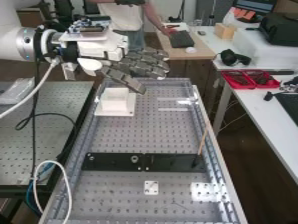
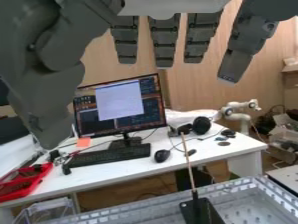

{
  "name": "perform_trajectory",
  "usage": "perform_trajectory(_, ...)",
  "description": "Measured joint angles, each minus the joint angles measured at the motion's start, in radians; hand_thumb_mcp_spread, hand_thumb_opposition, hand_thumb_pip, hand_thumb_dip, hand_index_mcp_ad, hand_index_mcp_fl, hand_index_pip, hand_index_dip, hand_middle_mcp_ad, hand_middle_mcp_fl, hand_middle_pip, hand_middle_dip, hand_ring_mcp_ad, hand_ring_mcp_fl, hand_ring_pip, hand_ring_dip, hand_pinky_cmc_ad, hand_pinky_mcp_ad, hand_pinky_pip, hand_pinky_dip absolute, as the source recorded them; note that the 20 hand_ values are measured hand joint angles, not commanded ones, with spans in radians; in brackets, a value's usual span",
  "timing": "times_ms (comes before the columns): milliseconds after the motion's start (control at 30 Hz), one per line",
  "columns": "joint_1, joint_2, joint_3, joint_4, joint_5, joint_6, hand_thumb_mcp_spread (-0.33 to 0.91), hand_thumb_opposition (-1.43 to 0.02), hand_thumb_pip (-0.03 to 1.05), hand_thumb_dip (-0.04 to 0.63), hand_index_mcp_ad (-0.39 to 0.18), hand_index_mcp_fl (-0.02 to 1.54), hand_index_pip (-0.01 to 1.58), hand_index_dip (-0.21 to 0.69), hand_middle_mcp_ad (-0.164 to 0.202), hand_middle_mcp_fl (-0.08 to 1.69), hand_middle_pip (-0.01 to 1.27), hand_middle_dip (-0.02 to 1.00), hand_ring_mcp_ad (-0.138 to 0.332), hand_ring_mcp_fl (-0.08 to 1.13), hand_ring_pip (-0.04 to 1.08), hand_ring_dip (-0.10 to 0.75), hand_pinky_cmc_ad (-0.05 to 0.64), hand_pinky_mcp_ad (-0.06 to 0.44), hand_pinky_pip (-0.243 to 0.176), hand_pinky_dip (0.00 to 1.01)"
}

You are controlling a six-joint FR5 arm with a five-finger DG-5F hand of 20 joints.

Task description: Grab the larger nut and place it in the white container

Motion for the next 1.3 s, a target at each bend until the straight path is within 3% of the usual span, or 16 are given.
perform_trajectory(467, -0.008, 0.014, -0.013, -0.002, -0.002, 0.004, 0.22, -0.75, 0.53, 0.188, -0.087, 0.03, 0.11, 0.075, 0.103, 0.01, 0.14, 0.20, 0.141, 0.01, 0.08, 0.084, 0.367, 0.295, -0.105, 0.50)
perform_trajectory(1300, -0.004, 0.020, -0.022, 0.008, -0.035, 0.016, 0.22, -0.75, 0.52, 0.188, -0.087, 0.04, 0.10, 0.075, 0.101, 0.01, 0.14, 0.20, 0.143, 0.01, 0.08, 0.087, 0.367, 0.291, -0.105, 0.49)
